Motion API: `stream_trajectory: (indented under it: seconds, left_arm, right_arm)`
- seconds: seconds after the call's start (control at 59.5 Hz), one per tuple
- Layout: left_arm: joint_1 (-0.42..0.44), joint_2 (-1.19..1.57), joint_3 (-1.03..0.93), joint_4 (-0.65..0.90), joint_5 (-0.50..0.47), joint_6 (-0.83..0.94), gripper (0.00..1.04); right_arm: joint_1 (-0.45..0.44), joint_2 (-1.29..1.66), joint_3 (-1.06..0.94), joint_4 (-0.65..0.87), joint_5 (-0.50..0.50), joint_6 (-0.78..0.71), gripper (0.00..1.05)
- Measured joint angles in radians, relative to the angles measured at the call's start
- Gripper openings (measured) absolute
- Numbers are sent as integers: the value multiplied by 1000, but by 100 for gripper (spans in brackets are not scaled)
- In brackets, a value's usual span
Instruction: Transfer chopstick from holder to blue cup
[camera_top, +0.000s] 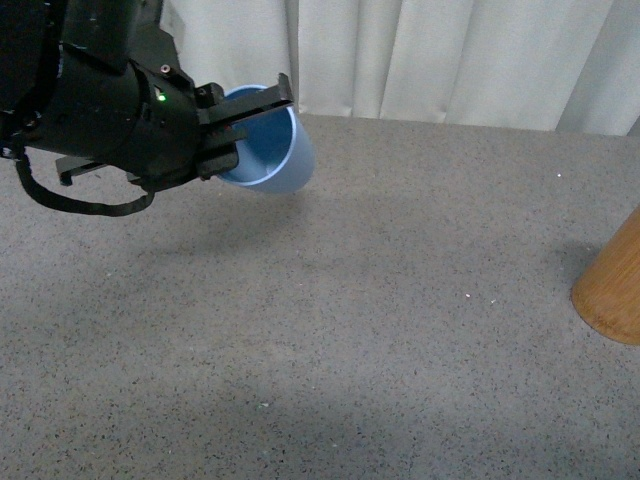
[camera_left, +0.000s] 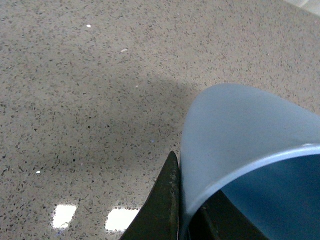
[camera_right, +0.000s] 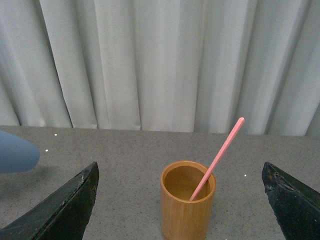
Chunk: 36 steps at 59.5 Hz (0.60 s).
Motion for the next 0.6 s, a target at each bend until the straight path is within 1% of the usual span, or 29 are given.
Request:
stream_trajectory:
  seconds: [0.269, 0.605]
  left_arm:
    - [-16, 43, 43, -48, -1, 85, 4]
    - [-73, 69, 51, -75, 8, 154, 4]
  right_arm:
    - [0, 0, 0, 0, 0, 0, 95]
    - [0, 0, 0, 0, 0, 0, 95]
